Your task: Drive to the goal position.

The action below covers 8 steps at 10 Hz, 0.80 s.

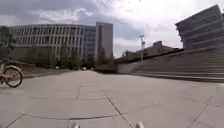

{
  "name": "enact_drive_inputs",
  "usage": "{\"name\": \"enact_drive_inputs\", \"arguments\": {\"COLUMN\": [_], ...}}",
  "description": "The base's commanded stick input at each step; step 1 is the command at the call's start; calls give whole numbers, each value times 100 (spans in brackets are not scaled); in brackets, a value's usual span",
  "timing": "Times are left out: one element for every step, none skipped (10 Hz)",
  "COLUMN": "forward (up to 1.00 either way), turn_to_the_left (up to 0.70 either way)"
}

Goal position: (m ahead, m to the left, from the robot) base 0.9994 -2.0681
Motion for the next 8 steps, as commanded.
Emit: {"name": "enact_drive_inputs", "arguments": {"forward": [70, 70, 70, 69, 63, 53, 53, 53], "turn_to_the_left": [-14, -14, -14, -14, -14, -13, -13, -18]}}
